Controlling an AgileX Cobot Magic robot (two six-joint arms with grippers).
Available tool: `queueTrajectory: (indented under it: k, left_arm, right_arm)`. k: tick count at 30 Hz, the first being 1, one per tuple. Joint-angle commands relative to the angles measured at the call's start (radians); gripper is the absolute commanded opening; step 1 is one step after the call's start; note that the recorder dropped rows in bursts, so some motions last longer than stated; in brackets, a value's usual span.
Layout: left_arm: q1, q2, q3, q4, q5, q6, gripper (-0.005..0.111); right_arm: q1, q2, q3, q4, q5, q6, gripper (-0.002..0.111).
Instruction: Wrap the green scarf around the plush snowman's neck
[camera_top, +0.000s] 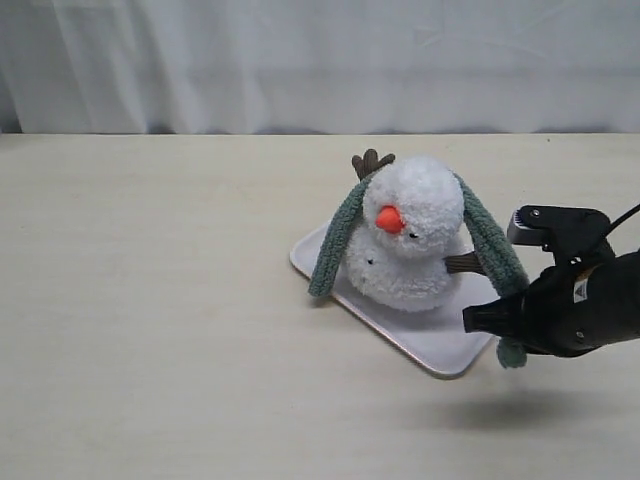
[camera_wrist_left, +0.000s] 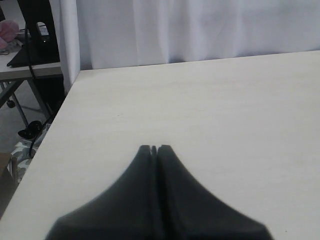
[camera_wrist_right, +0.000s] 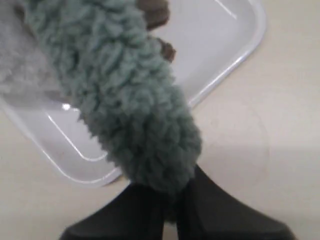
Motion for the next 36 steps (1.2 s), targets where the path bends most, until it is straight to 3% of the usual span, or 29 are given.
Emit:
queueTrajectory:
  k: [1, 9, 17, 26, 33, 36]
  left_arm:
    - [0.001, -0.002, 0.002, -0.002, -0.013, 0.001, 0.000]
    - [0.001, -0.002, 0.002, -0.002, -0.013, 0.001, 0.000]
    - [0.001, -0.002, 0.002, -0.002, -0.013, 0.001, 0.000]
    - [0.001, -0.002, 0.002, -0.002, -0.011, 0.001, 0.000]
    - [0.001, -0.002, 0.002, -0.002, -0.011, 0.001, 0.000]
    - [0.001, -0.002, 0.002, -0.002, -0.011, 0.001, 0.000]
  right_arm:
    - [-0.001, -0.007, -0.051, 0.335, 0.132, -0.403, 0.004]
    - [-0.001, 0.007, -0.091, 0.978, 0.140, -0.976, 0.004]
    - [-0.001, 0.105, -0.093, 1.141, 0.138, -1.087, 0.004]
    - [-0.001, 0.178, -0.097, 1.669, 0.274, -1.637, 0.004]
    - [-0.001, 0.245, -0.097, 1.710, 0.268, -1.690, 0.005]
    - [-0.001, 0.268, -0.097, 1.724, 0.271, -1.703, 0.013]
